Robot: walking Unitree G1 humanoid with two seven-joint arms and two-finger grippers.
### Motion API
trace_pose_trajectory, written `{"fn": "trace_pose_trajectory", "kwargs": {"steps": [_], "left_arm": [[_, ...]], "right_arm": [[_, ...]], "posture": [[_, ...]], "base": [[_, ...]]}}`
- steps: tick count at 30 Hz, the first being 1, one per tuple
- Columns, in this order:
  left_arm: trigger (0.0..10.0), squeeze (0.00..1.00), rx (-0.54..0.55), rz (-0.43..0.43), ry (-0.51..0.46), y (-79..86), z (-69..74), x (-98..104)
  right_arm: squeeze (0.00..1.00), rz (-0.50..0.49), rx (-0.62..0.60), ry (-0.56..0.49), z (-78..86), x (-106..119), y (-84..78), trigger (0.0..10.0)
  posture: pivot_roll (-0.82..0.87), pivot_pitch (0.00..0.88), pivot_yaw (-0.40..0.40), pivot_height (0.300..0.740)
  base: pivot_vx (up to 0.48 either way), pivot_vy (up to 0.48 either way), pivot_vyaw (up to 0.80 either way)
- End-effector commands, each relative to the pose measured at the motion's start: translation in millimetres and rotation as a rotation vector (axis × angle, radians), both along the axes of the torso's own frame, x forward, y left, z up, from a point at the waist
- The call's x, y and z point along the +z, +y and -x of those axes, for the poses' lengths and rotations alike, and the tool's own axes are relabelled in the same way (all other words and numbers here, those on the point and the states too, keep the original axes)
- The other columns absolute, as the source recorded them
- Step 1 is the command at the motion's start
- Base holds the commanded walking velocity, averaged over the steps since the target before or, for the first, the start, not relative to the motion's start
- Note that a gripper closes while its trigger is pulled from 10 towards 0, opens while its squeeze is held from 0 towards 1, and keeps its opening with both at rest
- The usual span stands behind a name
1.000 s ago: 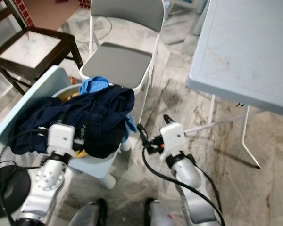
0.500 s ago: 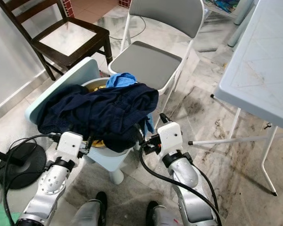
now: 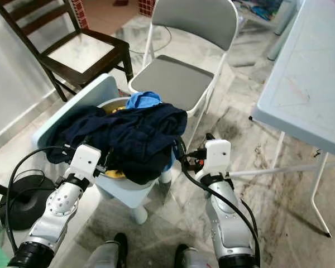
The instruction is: Hang hanger
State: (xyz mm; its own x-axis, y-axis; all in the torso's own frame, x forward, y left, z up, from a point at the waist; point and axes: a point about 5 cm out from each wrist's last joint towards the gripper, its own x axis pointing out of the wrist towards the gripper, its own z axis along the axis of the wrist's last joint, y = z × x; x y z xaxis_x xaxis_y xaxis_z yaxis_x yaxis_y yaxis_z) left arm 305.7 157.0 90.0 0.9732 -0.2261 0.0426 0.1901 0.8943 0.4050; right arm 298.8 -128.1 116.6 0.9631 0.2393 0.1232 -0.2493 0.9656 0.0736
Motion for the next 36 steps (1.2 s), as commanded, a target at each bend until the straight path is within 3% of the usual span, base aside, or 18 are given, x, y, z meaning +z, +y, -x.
{"fn": "trace_pose_trajectory", "kwargs": {"steps": [1, 5, 9, 21, 31, 32, 33, 34, 36], "left_arm": [[10.0, 0.00, -0.064, -0.032, 0.014, -2.0, 0.8, -1], [10.0, 0.00, -0.187, -0.088, 0.016, -9.6, -0.7, 2], [10.0, 0.00, -0.245, -0.152, 0.036, -10.5, -4.5, 0], [10.0, 0.00, -0.362, -0.260, 0.207, -9.5, -24.2, -13], [9.7, 0.00, -0.366, -0.291, 0.258, -12.0, -33.5, -17], [7.5, 0.00, -0.367, -0.293, 0.261, -11.7, -33.4, -17], [7.5, 0.00, -0.367, -0.293, 0.261, -11.7, -33.4, -17], [0.0, 0.00, -0.363, -0.302, 0.274, -9.5, -32.6, -20], [0.0, 0.00, -0.360, -0.311, 0.286, -7.2, -31.6, -22]], "right_arm": [[0.00, -0.009, -0.005, 0.002, -0.8, -3, -0.2, 10.0], [0.00, -0.006, 0.001, -0.001, -1.9, -6, 2.8, 10.0], [0.00, -0.003, 0.003, -0.004, -0.2, -7, 3.3, 10.0], [0.00, -0.005, 0.015, 0.011, 5.4, -10, -0.2, 10.0], [0.00, 0.020, 0.042, 0.008, 11.0, -9, 1.9, 10.0], [0.00, 0.020, 0.042, 0.009, 11.8, -9, 2.0, 10.0], [0.00, 0.020, 0.042, 0.009, 11.8, -9, 2.0, 10.0], [0.00, 0.024, 0.049, 0.014, 14.4, -10, 3.2, 10.0], [0.00, 0.026, 0.085, 0.030, 17.9, -12, 6.8, 10.0]], "posture": [[0.18, 0.143, -0.028, 0.740], [0.18, 0.152, -0.023, 0.740], [0.17, 0.163, -0.014, 0.740], [0.13, 0.177, -0.021, 0.740], [0.10, 0.201, -0.019, 0.740], [0.09, 0.205, -0.018, 0.740], [0.09, 0.205, -0.018, 0.740], [0.08, 0.214, -0.016, 0.740], [0.07, 0.216, -0.016, 0.740]], "base": [[0.000, 0.000, 0.00], [0.000, 0.000, 0.00], [0.000, 0.000, 0.00], [0.000, 0.000, 0.00], [0.000, 0.000, 0.00], [0.000, 0.000, 0.00], [0.000, 0.000, 0.00], [0.000, 0.000, 0.00], [0.000, 0.000, 0.00]]}}
